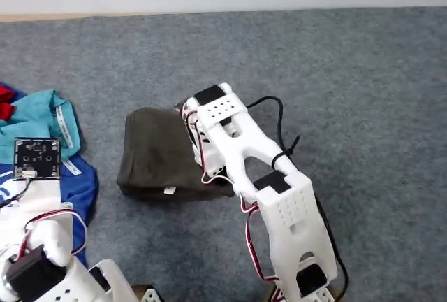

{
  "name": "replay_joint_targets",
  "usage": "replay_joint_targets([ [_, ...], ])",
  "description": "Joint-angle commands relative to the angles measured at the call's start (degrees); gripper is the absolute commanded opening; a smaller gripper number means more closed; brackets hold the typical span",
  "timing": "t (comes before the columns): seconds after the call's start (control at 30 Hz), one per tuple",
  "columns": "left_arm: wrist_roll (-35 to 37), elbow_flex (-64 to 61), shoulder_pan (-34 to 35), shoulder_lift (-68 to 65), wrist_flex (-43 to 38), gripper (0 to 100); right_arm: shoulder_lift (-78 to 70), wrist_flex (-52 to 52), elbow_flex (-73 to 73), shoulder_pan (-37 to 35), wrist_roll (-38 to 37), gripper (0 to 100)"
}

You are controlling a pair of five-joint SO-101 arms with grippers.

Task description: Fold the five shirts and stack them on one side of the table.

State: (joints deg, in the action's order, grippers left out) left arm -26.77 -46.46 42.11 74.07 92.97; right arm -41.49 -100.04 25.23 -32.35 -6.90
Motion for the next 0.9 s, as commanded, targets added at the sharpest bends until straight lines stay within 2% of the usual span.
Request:
replay_joint_targets([
  [0.0,-0.44,0.48,-0.09,0.26,-1.14,0,7.43,-2.15,2.73,0.22,0.00,1.0],
  [0.23,-2.81,0.40,-0.09,0.26,-1.14,0,15.25,-2.33,2.73,-4.00,0.44,1.0],
  [0.4,-2.81,0.57,0.00,0.26,-1.14,0,14.64,-1.27,2.73,-2.77,2.99,1.3],
  [0.5,-2.81,0.57,0.18,0.26,-1.14,0,13.14,-1.10,2.73,-0.57,3.52,6.5],
  [0.67,-2.81,0.40,0.18,0.26,-1.05,0,11.38,-1.10,2.73,3.12,8.88,21.0],
  [0.87,-2.73,0.40,0.18,0.26,-0.97,0,7.87,1.63,2.81,3.21,9.14,22.2],
])
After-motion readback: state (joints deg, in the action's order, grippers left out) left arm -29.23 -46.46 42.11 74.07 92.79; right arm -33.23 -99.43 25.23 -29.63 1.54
